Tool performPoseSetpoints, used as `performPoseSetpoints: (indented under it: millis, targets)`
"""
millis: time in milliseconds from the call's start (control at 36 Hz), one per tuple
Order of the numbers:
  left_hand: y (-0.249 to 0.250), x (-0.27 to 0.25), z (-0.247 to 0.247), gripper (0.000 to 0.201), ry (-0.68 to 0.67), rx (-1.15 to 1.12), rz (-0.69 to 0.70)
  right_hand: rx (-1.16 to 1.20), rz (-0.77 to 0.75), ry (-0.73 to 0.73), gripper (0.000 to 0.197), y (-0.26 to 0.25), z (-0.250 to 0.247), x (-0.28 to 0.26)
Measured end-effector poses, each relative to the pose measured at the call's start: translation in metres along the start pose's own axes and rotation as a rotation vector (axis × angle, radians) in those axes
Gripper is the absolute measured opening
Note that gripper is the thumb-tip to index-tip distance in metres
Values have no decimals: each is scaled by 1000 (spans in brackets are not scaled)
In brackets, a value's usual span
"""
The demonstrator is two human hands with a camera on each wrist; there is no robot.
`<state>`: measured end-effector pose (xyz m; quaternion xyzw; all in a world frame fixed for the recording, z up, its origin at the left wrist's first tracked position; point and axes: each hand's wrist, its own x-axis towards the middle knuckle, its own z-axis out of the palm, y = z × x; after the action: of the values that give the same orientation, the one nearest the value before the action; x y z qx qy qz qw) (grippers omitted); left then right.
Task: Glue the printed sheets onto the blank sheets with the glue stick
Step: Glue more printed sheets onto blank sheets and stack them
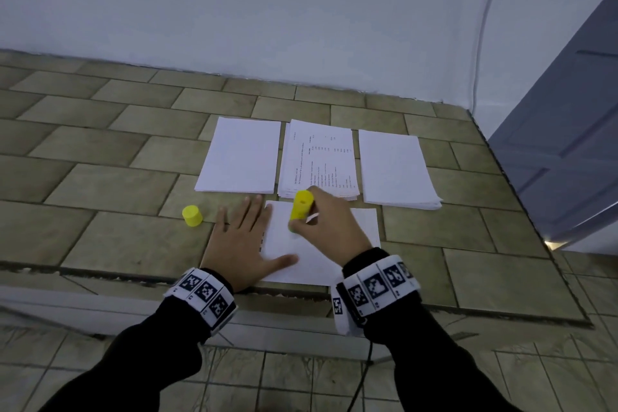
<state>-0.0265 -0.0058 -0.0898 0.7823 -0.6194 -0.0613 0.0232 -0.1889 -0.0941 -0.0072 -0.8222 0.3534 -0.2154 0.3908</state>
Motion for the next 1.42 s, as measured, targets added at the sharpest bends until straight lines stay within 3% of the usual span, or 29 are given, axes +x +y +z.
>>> performPoseSetpoints:
  millis: [222,361,639,861,972,1055,1139,1222,1305,1417]
  targets:
    - [-1,0,-1,127,-1,38,8,-58,-79,-68,18,-9,27,5]
    - [-2,1,0,128,5,6,13,-105,-46,-54,19,-4,21,3]
    - [-2,2,-3,129,9,-6,15,-126,-4,137,8,32,-28,-24]
    - [-4,-1,1,124,5,14,21,-174,78,237,13,64,-60,-44]
    - [-6,0,3,115,38,6,37,-198,69,245,11,64,-62,-48]
    - [-7,0,7,97,111,-29,64,-162,27,250,13,60,-54,-46]
    - [-10,2,11,78,127,-45,59,-68,-32,202,11,46,-38,-44]
    - [-12,4,12,64,156,-53,72,35,-76,45,11,25,-18,-41]
    - [-12,3,13,61,170,-44,78,33,-130,-96,14,13,3,-37]
    - [-14,4,14,62,158,-26,95,-24,-209,-168,17,4,27,-31]
